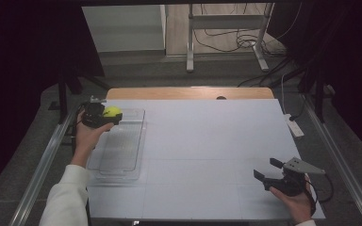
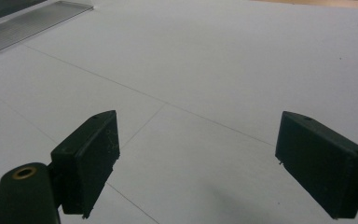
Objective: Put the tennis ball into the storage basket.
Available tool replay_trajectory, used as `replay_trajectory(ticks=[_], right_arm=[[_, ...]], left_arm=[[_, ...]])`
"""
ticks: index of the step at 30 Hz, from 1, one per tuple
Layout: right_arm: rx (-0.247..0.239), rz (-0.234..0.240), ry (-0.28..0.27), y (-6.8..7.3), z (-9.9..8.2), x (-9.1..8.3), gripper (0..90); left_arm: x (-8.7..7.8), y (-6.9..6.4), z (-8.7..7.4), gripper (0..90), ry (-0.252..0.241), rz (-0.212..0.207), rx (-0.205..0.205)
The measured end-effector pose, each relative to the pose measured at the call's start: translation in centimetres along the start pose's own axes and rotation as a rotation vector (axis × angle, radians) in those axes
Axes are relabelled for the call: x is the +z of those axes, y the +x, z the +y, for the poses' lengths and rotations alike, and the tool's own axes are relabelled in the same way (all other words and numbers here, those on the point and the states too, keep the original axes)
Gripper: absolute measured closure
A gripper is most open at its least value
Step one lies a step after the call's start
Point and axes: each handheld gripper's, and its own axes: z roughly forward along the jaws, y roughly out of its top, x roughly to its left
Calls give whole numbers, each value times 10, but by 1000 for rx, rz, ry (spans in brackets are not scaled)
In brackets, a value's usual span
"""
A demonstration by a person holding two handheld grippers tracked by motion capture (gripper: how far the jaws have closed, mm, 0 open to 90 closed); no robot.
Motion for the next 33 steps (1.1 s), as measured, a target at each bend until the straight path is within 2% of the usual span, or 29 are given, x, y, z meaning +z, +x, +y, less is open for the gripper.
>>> replay_trajectory(ticks=[9, 33], right_arm=[[0, 0, 0, 0, 0, 0, 137], [1, 0, 0, 0, 0, 0, 137]], left_arm=[[0, 0, 0, 271, 12, 6, 5], [16, 0, -2, 270, 94, 7, 21]])
